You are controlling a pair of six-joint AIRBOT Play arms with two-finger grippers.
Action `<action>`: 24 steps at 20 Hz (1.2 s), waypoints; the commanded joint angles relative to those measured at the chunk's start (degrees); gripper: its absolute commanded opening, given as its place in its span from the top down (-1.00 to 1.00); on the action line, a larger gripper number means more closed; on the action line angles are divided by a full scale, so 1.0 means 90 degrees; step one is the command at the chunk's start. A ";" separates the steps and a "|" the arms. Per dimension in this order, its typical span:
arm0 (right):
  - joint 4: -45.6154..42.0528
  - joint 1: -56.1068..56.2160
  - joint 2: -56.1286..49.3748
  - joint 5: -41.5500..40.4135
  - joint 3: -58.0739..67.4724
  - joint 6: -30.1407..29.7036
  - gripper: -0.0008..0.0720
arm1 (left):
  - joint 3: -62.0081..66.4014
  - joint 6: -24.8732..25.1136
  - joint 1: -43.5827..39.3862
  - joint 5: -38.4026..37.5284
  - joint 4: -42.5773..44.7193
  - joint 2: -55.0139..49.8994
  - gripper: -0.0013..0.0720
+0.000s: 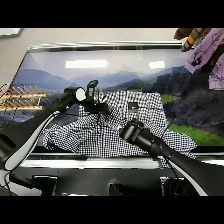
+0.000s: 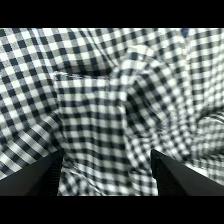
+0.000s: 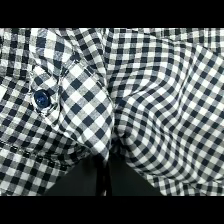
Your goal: Fold the clothes and pants, and hang the long-sleeved shirts on hangers.
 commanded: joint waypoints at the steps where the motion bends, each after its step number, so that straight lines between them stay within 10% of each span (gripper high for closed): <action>1: -0.0024 0.0000 0.0019 0.0134 0.0007 0.0007 0.89 | 0.0240 0.0015 -0.0007 -0.0078 0.0160 -0.0274 -0.70; 6: -0.0117 0.0000 0.0209 0.0104 0.0007 0.0012 0.89 | 0.0376 0.0015 -0.0063 -0.0153 0.0134 -0.0437 -0.02; 9: -0.0129 0.0000 0.0277 0.0097 0.0005 0.0010 0.89 | 0.0376 0.0022 -0.0170 -0.0471 0.0131 -0.0442 0.90; 15: -0.0653 -0.0007 0.0491 0.0622 0.0814 -0.0879 0.89 | 0.0471 0.0005 0.0126 -0.1564 0.0223 0.0296 0.90; 24: -0.0806 0.0000 0.0493 0.2412 0.5892 -0.2691 0.89 | 0.3689 -0.0748 0.0430 -0.4214 0.0687 0.2290 0.90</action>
